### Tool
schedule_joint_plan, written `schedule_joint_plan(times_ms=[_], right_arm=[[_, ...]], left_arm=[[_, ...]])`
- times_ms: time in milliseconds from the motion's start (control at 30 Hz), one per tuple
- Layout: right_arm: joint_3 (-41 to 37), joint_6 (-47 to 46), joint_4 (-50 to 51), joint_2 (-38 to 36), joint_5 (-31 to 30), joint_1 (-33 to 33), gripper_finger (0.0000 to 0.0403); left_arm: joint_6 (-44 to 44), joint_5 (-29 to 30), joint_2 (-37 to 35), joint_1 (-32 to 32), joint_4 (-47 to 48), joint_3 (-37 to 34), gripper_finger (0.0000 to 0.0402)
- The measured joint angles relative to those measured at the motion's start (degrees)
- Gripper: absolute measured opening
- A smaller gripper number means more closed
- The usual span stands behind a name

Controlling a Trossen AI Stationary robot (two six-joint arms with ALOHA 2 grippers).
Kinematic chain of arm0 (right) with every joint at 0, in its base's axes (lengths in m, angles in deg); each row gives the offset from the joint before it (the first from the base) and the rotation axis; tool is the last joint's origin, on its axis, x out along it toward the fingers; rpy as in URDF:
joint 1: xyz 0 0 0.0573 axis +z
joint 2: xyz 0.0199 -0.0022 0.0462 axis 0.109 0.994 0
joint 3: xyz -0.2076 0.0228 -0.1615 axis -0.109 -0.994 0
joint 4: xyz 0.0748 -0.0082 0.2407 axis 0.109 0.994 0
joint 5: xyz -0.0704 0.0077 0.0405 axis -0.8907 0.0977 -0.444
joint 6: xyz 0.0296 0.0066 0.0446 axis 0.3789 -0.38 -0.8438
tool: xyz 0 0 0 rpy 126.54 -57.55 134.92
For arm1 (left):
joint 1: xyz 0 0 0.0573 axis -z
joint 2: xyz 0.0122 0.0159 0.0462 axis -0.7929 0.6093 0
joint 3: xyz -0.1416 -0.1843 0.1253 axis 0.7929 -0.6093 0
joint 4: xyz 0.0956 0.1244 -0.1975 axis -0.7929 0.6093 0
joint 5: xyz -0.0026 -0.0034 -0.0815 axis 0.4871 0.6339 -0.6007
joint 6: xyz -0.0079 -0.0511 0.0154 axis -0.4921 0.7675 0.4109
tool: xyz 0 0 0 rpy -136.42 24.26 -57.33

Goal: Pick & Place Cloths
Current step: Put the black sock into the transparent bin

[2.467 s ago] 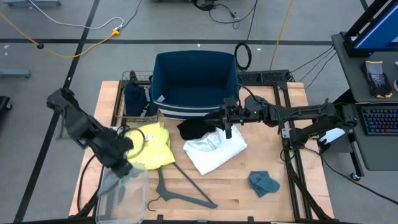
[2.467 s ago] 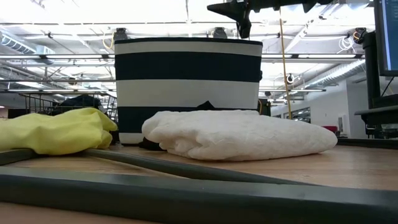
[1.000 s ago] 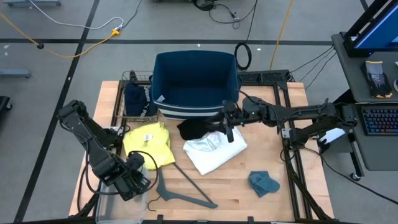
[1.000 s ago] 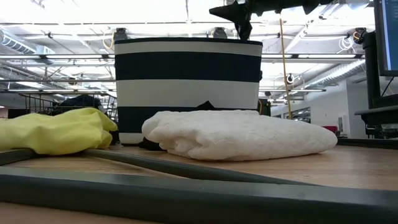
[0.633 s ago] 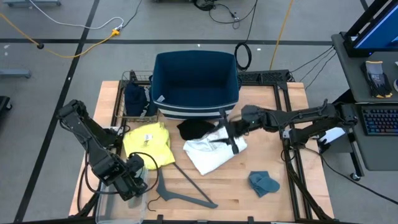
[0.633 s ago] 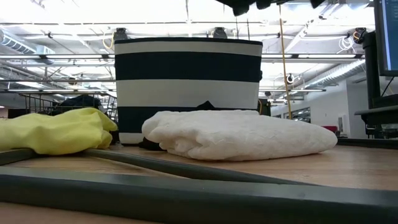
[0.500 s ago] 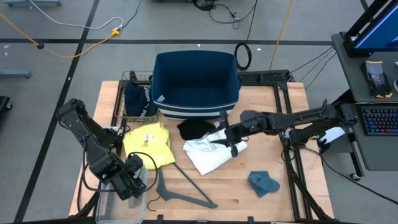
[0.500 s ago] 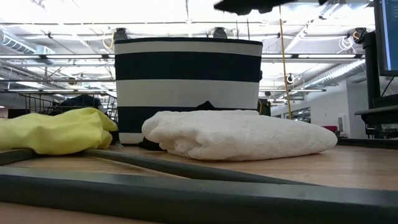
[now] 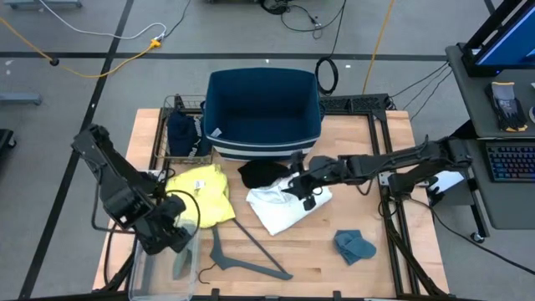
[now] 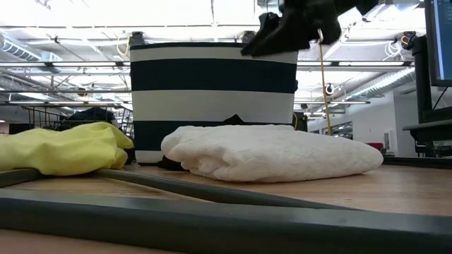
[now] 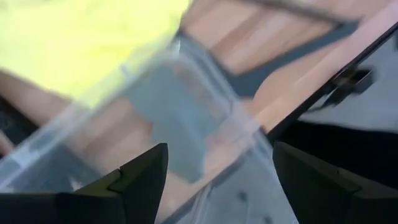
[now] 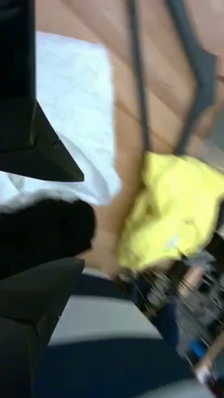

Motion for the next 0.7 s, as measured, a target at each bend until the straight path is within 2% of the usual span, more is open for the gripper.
schedule_joint_plan(times_ms=[167,400,600,700], right_arm=[[3.26,0.96,4.67,4.38,-2.92,-0.11,0.0225],[9.27,0.87,11.31,10.42,-2.90,-0.98,0.0238],[11.79,-2.29,13.74,13.97,-3.31,-2.49,0.0238],[12.71,-2.55,13.38,15.57,-5.81,-3.01,0.0238]], left_arm=[[-0.11,10.04,-3.19,0.00,-0.43,0.00,0.0294],[-3.01,21.32,-6.04,0.00,-2.81,0.02,0.0294],[-3.31,23.80,-6.19,0.00,-3.20,0.02,0.0294],[-3.83,24.22,-6.17,0.00,-3.44,0.02,0.0294]])
